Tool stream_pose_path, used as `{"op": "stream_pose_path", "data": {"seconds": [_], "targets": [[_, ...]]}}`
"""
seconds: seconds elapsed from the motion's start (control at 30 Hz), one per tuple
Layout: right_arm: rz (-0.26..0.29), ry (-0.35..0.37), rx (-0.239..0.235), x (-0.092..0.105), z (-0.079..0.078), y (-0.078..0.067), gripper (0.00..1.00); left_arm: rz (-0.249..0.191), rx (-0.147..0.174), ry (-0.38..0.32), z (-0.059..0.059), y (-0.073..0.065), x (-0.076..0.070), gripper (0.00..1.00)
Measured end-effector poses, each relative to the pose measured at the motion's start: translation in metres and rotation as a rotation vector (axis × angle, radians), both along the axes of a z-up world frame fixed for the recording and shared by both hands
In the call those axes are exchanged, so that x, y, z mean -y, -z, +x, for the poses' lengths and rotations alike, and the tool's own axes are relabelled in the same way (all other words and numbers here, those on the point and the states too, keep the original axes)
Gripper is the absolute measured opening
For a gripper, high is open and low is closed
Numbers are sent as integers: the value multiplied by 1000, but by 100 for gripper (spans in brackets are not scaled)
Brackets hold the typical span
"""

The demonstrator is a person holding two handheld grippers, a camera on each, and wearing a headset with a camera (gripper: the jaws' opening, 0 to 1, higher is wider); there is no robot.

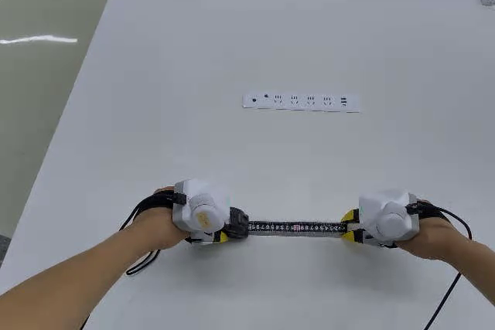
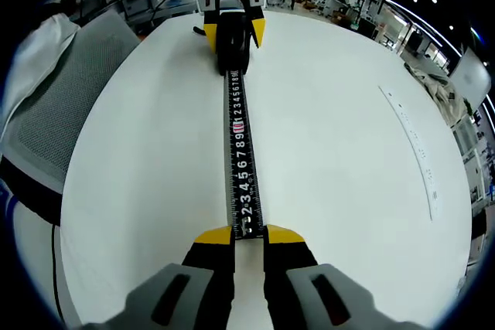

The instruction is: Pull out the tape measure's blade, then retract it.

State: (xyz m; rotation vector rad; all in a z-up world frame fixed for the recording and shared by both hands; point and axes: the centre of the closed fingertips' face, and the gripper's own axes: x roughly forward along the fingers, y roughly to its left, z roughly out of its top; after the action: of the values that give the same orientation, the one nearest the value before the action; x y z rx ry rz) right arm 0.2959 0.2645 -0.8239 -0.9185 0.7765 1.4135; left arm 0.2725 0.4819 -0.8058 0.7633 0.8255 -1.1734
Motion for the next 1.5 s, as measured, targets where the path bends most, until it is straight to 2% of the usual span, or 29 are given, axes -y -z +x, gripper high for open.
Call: {"op": "stream_pose_path", "data": {"seconds": [1.03, 1.5], "targets": [[-28, 20, -7, 27, 1, 2, 13, 10, -5, -9, 0, 0, 0, 35], [-34, 22, -9, 31, 1, 0, 13, 9, -4, -8, -1, -1, 0, 35]]}}
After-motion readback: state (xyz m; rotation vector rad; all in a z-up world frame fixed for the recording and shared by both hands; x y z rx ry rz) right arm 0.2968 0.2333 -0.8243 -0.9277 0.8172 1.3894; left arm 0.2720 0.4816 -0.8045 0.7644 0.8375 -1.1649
